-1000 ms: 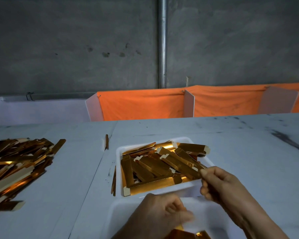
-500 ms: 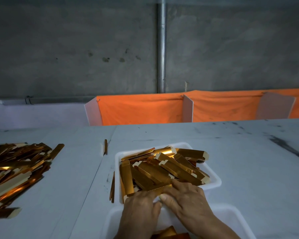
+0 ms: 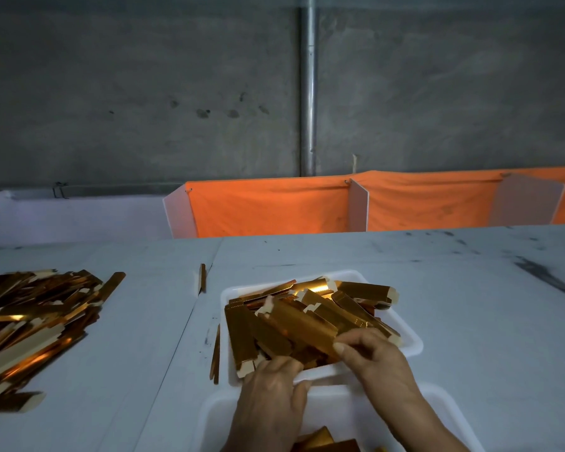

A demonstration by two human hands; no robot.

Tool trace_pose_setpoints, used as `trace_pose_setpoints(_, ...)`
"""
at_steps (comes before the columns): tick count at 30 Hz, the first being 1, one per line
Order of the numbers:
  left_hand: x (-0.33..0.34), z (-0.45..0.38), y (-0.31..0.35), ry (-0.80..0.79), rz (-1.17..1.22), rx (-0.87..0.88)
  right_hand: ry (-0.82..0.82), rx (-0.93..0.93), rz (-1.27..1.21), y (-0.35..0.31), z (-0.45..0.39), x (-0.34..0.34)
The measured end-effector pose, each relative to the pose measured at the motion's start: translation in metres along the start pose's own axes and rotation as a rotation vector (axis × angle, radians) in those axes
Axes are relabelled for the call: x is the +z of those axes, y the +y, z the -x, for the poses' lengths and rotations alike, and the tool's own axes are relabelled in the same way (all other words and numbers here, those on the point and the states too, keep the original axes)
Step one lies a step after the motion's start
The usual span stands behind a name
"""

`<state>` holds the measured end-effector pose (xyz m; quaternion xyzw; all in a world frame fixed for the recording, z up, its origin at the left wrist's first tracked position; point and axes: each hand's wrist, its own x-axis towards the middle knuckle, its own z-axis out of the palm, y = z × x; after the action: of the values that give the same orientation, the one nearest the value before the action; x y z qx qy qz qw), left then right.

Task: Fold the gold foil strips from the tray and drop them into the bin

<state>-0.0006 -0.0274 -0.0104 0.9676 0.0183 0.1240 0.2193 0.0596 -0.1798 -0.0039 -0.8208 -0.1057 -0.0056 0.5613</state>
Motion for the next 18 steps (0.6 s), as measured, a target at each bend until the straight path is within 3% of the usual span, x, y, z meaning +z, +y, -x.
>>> trace_pose_setpoints(3, -0.001, 0.001, 0.001, 0.035, 0.039, -0.045, 0.085, 0.144, -0.354, 0.001, -0.001, -0.01)
trace_pose_setpoints(6, -0.006, 0.002, 0.005, 0.062, 0.188, -0.111, 0.03, 0.19, -0.588, -0.002, 0.0, -0.018)
trace_pose_setpoints(11, -0.011, 0.001, 0.005, 0.092, 0.541, -0.229, -0.191, 0.119, -0.409, -0.011, 0.007, -0.011)
trace_pose_setpoints(15, -0.016, 0.002, 0.005, 0.077, 0.902, -0.253, -0.277, 0.048, -0.412, -0.017, 0.012, -0.009)
trace_pose_setpoints(18, -0.018, 0.006, 0.01, 0.077, 0.917, -0.173, -0.31, 0.083, -0.397, -0.017, 0.013, -0.007)
